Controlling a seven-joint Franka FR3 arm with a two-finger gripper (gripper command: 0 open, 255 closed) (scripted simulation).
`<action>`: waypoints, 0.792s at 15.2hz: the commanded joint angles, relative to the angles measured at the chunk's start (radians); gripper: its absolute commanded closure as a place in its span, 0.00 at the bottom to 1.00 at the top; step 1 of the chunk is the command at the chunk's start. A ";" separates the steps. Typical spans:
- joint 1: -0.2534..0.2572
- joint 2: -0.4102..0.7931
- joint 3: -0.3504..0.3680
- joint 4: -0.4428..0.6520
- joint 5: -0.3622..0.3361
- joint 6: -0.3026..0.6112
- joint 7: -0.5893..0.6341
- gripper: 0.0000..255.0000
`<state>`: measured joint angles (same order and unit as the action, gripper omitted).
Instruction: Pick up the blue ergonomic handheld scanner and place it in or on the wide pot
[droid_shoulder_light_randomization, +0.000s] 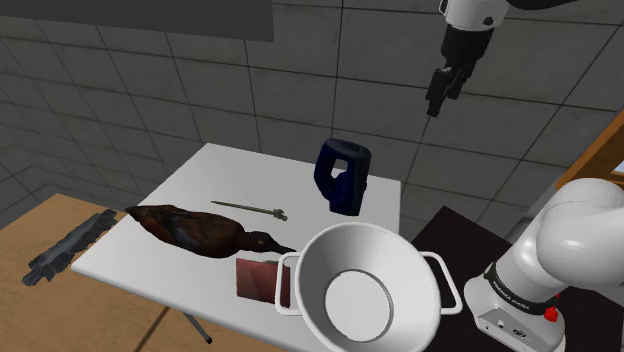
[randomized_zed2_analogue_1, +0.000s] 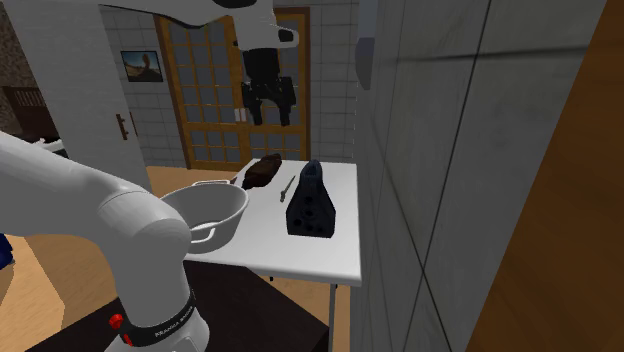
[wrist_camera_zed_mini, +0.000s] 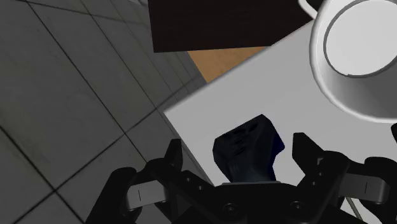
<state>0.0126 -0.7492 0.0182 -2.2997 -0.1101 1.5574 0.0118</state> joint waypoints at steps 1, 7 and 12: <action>0.000 0.000 0.000 0.000 0.000 0.000 0.000 0.00; 0.019 0.196 -0.037 0.027 0.034 0.160 -0.049 0.00; 0.039 0.374 -0.062 0.085 0.075 0.271 -0.100 0.00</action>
<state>0.0477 -0.4250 -0.0379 -2.2363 -0.0441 1.8007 -0.0753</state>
